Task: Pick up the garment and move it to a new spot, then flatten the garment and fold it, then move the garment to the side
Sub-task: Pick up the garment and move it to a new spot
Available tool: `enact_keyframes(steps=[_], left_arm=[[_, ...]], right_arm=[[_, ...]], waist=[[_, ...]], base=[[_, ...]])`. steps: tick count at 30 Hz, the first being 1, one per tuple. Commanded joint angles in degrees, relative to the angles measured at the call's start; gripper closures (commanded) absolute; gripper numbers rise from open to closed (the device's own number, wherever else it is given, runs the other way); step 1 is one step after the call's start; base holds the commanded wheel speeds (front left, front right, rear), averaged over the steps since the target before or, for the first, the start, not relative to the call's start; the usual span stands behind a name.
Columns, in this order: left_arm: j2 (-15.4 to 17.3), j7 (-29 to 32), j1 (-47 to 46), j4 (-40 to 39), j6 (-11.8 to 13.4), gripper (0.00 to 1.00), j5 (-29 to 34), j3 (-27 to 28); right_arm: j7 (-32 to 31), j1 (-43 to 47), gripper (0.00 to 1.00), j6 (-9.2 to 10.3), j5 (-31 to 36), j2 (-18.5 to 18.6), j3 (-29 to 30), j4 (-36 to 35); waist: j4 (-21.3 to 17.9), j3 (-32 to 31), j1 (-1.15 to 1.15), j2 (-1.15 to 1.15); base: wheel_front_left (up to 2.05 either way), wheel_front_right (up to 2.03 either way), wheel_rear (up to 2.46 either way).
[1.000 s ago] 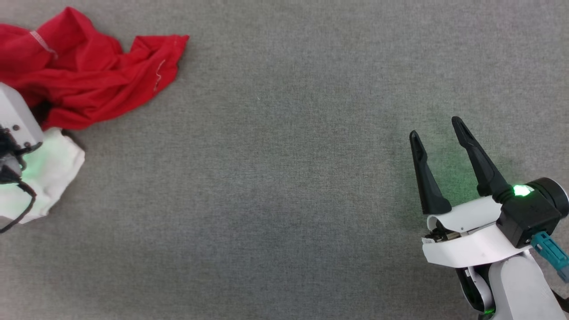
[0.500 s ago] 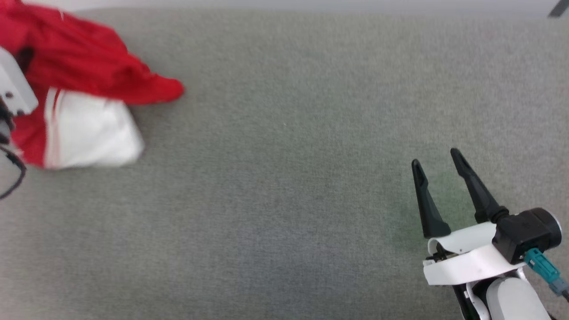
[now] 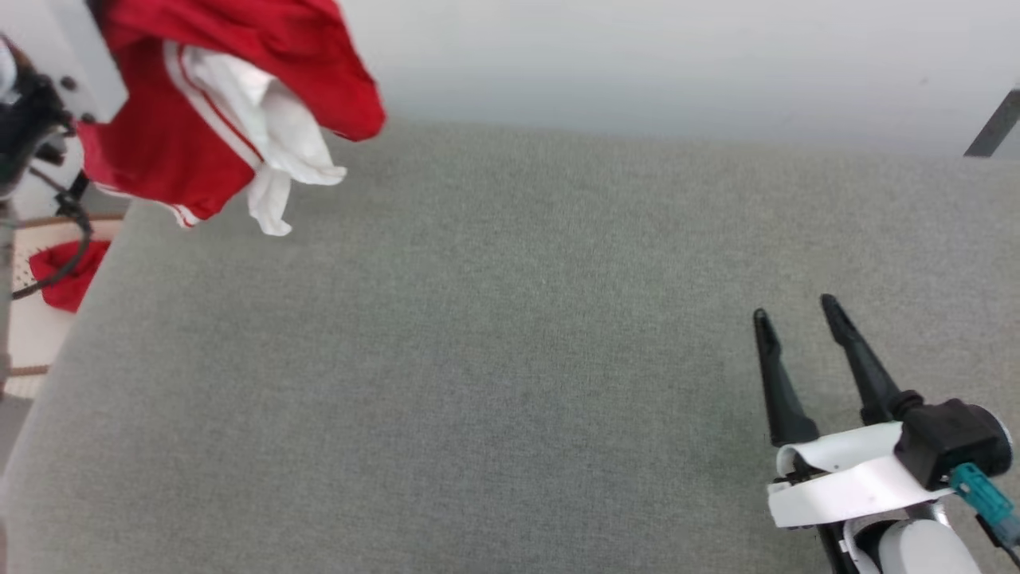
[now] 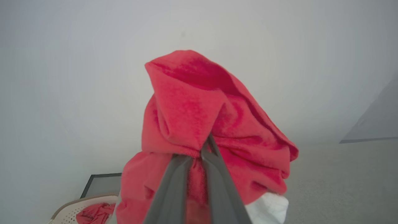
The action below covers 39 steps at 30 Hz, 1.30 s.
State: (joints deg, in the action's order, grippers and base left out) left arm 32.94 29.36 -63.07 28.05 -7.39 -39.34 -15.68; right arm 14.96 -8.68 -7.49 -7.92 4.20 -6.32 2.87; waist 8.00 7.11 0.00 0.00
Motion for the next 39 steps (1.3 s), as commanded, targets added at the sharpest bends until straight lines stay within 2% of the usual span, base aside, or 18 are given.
enact_keyframes(steps=[1,9,21,32,39], left_arm=[[-0.54,0.60,0.14,-1.25,-0.12,1.00,-0.63,-0.12],[-2.90,6.09,3.29,-12.75,1.39,1.00,-4.19,-1.40],[-8.68,12.81,8.93,-28.84,3.98,1.00,-8.75,-6.36],[-10.38,14.70,16.76,-33.97,4.28,1.00,-8.92,-12.38],[-9.73,13.65,23.29,-32.38,2.58,1.00,-9.63,-15.70]], right_arm=[[0.27,1.16,0.00,0.00,0.64,-0.19,0.78,-0.15],[0.21,2.73,0.00,0.00,1.62,-0.65,6.42,-0.80],[0.22,3.56,0.00,0.00,2.63,-1.28,13.33,-1.54],[0.22,3.11,0.00,0.00,0.47,-1.38,13.54,-0.34],[0.22,3.02,0.00,0.00,-0.56,-1.38,13.25,0.32]], waist=[[-0.37,-1.66,0.00,0.00],[-4.03,-2.38,0.00,0.00],[-11.76,-0.70,0.00,0.00],[-17.44,1.19,0.00,0.00],[-19.17,2.08,0.00,0.00]], base=[[0.00,0.00,0.00],[0.00,0.00,0.00],[0.00,0.00,0.00],[0.00,0.00,0.00],[0.00,0.00,0.00]])
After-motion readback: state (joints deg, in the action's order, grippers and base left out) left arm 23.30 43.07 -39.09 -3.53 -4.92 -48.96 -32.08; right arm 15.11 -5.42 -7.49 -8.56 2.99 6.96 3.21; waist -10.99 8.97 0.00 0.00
